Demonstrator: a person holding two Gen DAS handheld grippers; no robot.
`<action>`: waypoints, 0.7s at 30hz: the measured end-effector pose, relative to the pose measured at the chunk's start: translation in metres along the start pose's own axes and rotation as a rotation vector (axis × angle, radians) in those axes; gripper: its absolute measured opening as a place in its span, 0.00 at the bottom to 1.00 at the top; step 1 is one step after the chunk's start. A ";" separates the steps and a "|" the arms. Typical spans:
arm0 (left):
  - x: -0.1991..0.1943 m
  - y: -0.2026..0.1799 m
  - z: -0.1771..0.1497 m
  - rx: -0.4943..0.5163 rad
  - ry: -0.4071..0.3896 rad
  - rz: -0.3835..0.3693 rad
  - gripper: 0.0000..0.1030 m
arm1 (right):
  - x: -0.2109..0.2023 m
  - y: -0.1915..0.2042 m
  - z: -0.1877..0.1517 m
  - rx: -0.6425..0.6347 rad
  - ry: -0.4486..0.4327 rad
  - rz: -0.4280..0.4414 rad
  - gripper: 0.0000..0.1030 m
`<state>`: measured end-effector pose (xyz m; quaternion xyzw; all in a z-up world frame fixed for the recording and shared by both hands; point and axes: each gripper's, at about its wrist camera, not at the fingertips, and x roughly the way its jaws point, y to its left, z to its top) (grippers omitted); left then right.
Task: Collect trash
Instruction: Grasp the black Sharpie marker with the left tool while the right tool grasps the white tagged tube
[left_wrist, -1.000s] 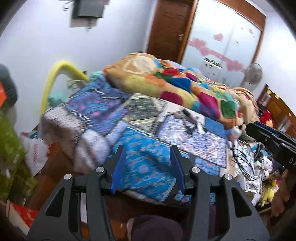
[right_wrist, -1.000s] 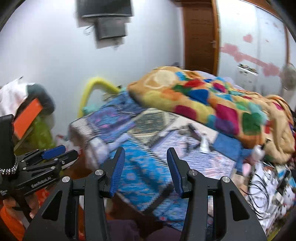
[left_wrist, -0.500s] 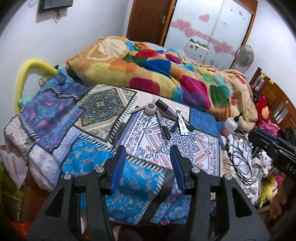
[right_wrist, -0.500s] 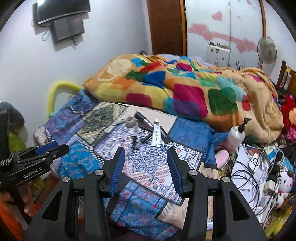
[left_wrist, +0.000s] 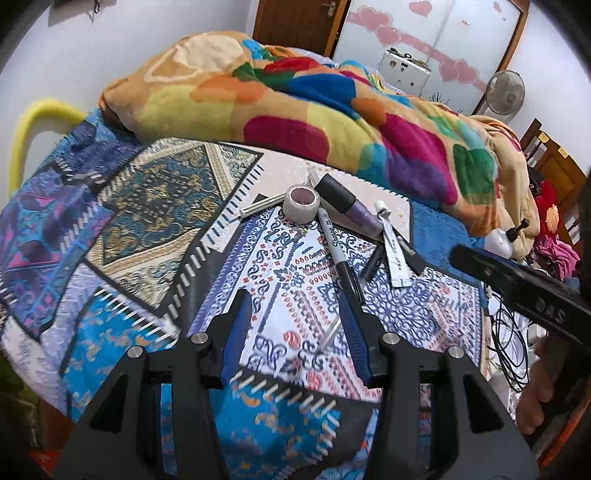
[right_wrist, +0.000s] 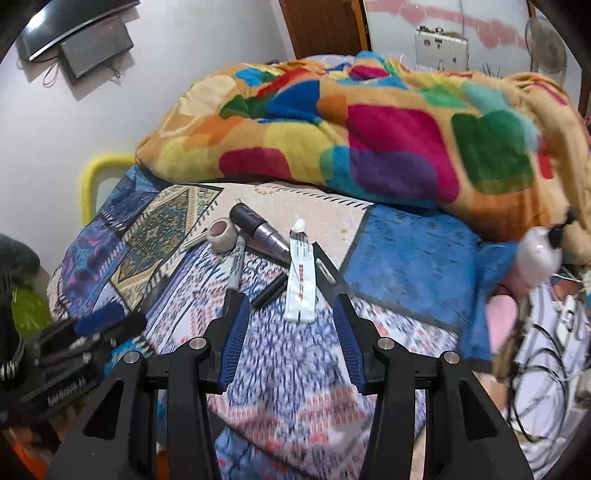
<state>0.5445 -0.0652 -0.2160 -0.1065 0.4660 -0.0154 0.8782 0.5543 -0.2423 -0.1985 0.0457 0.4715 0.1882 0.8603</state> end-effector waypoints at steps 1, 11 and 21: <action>0.007 0.000 0.002 0.001 0.004 0.000 0.47 | 0.007 -0.002 0.003 0.002 0.004 0.001 0.42; 0.055 -0.001 0.020 -0.009 0.027 -0.031 0.47 | 0.066 -0.009 0.037 -0.011 0.058 0.022 0.42; 0.081 -0.025 0.029 0.001 0.006 -0.066 0.47 | 0.092 -0.025 0.044 0.086 0.077 0.047 0.23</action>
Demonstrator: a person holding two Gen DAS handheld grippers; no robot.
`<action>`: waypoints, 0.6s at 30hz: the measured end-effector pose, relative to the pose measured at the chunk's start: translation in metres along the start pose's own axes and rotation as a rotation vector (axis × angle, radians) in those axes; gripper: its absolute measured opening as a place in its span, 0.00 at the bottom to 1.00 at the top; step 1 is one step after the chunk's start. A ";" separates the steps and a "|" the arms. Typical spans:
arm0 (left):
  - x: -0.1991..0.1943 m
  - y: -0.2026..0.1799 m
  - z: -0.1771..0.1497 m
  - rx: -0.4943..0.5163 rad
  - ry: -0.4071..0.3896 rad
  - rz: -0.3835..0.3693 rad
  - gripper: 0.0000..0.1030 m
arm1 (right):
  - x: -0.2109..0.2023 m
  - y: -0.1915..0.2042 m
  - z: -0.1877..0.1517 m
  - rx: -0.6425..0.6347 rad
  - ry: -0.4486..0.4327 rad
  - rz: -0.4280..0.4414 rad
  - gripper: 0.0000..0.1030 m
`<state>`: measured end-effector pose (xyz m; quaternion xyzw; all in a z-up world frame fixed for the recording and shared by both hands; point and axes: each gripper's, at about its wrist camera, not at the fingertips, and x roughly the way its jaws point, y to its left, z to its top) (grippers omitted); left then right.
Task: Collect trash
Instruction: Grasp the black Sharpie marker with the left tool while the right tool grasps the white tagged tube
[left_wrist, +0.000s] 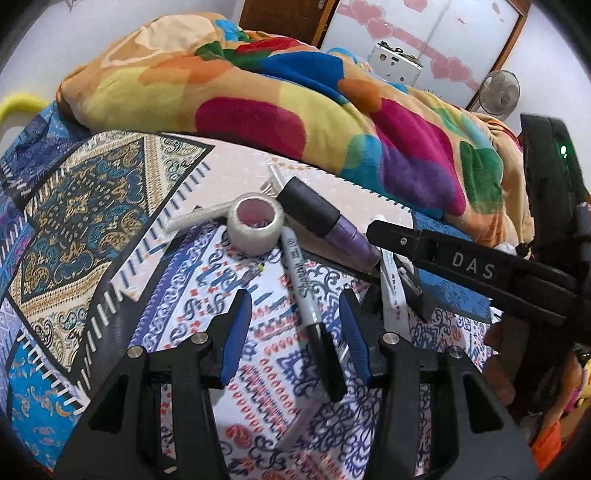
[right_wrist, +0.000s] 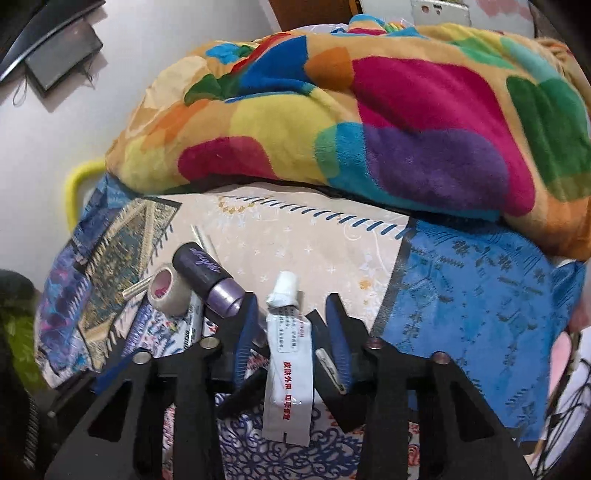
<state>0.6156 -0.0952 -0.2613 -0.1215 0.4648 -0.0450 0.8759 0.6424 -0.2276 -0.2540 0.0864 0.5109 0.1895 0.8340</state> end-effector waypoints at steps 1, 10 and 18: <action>0.002 -0.003 0.000 0.013 -0.012 0.017 0.47 | 0.000 -0.001 0.000 0.003 0.000 0.005 0.18; 0.020 -0.010 0.003 0.042 -0.005 0.076 0.13 | -0.007 0.002 -0.005 -0.014 -0.010 -0.012 0.16; 0.010 -0.001 -0.004 0.010 0.023 0.043 0.10 | -0.029 0.005 -0.019 -0.024 -0.017 -0.039 0.16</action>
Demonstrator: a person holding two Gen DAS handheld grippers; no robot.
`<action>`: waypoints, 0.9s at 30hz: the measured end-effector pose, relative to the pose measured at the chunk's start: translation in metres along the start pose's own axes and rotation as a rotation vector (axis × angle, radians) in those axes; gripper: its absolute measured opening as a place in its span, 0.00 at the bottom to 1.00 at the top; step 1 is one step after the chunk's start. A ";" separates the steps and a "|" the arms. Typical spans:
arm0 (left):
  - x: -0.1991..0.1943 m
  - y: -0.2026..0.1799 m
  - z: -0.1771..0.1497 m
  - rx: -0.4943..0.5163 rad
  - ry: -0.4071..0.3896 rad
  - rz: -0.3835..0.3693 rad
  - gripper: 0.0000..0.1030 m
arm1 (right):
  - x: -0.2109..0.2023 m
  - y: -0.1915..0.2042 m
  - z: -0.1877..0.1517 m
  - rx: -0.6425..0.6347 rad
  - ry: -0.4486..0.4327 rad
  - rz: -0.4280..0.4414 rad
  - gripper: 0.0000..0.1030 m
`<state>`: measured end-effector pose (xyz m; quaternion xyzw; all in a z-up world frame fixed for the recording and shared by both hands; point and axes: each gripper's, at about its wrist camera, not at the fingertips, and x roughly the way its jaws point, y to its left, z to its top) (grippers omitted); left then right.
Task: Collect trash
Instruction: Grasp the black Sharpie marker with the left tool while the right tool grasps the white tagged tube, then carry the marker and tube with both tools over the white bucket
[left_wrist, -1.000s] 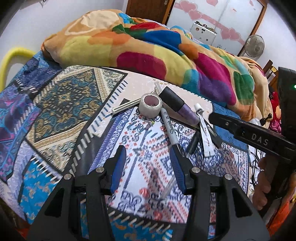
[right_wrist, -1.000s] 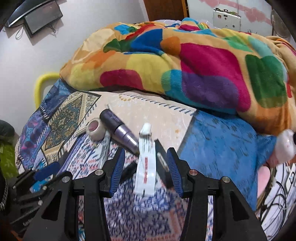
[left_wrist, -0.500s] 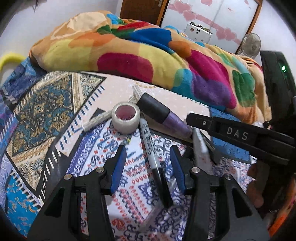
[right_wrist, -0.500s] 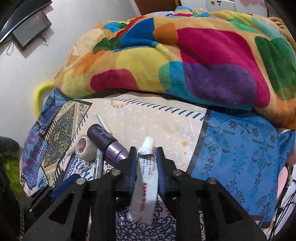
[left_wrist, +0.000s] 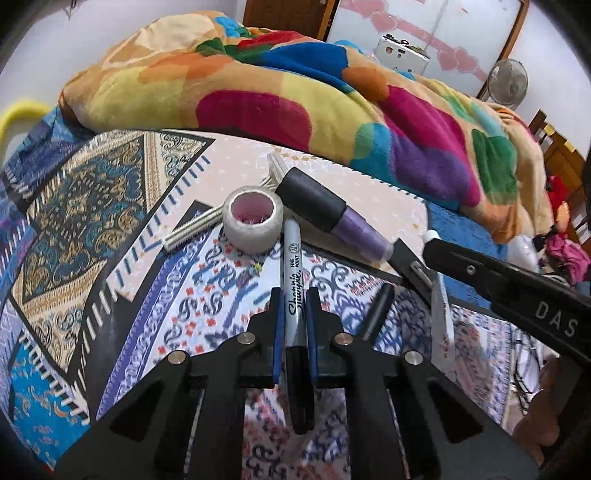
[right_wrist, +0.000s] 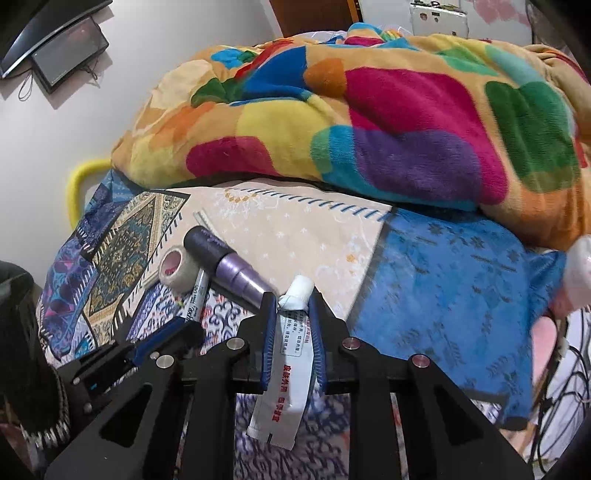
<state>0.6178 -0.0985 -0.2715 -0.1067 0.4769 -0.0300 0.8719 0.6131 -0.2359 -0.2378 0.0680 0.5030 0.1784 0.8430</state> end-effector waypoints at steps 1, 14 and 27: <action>-0.006 0.001 -0.002 0.002 -0.001 -0.005 0.10 | -0.006 0.000 -0.002 0.002 -0.007 -0.010 0.16; -0.107 0.002 -0.022 0.032 -0.063 0.002 0.10 | -0.075 0.034 -0.018 -0.026 -0.079 -0.024 0.16; -0.258 0.015 -0.052 0.036 -0.249 0.033 0.10 | -0.181 0.118 -0.044 -0.153 -0.205 0.005 0.16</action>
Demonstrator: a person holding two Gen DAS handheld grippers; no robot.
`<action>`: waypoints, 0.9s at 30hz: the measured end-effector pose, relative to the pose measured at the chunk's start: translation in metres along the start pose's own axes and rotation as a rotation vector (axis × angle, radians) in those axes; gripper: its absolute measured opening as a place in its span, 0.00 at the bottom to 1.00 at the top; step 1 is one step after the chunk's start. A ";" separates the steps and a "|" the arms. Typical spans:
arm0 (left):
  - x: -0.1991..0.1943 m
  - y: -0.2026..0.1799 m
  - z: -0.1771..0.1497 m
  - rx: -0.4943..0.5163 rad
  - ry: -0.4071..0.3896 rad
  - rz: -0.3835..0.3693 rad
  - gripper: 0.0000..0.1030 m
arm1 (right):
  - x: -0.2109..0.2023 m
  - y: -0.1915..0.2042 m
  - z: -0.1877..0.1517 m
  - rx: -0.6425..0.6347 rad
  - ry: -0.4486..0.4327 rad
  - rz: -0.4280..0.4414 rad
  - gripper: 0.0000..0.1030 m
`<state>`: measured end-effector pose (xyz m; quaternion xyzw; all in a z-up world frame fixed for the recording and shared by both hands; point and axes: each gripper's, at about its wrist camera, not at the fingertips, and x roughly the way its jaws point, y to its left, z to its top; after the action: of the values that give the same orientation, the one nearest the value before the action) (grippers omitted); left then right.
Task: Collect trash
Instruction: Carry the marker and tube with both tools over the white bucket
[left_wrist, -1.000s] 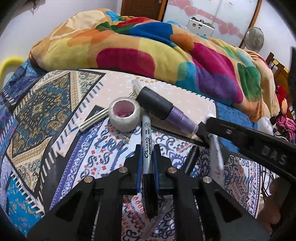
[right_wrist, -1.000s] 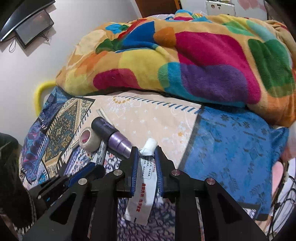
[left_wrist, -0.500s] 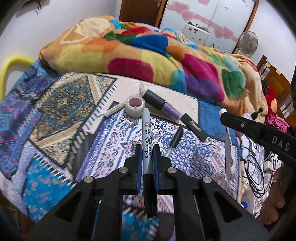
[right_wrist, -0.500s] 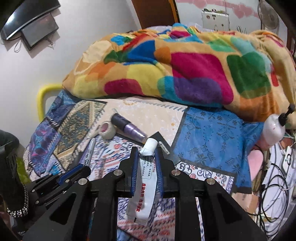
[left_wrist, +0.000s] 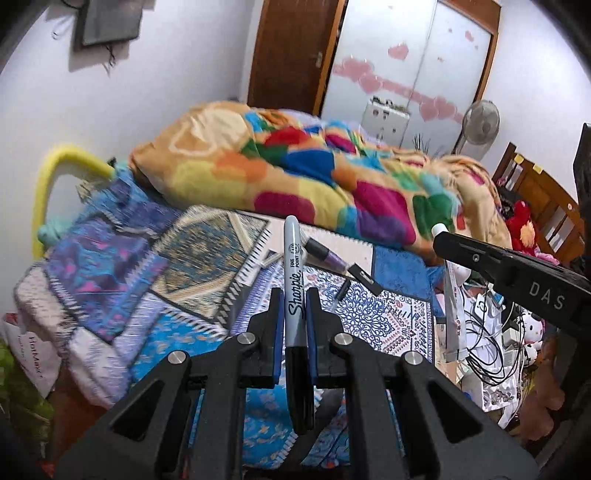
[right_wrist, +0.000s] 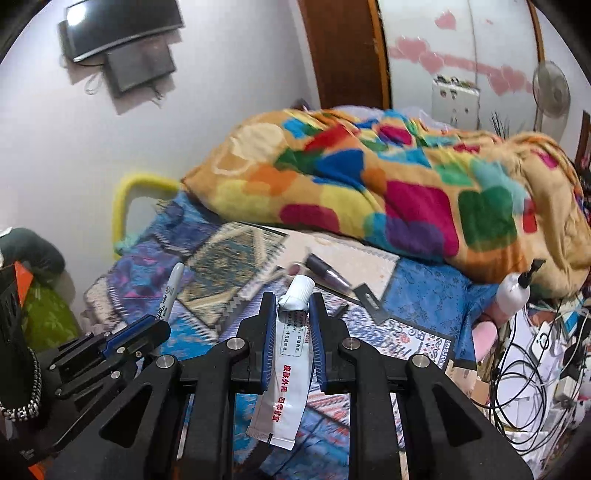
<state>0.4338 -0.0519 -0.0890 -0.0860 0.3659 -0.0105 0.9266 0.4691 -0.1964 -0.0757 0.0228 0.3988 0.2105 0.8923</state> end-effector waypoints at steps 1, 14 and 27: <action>-0.014 0.004 -0.001 -0.001 -0.015 0.006 0.10 | -0.006 0.006 0.000 -0.008 -0.008 0.005 0.16; -0.146 0.079 -0.044 -0.077 -0.124 0.115 0.10 | -0.066 0.118 -0.029 -0.155 -0.071 0.136 0.16; -0.221 0.186 -0.130 -0.253 -0.089 0.275 0.10 | -0.055 0.230 -0.081 -0.301 0.022 0.292 0.16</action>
<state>0.1754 0.1297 -0.0635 -0.1514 0.3311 0.1661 0.9164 0.2960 -0.0189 -0.0442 -0.0555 0.3650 0.3948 0.8414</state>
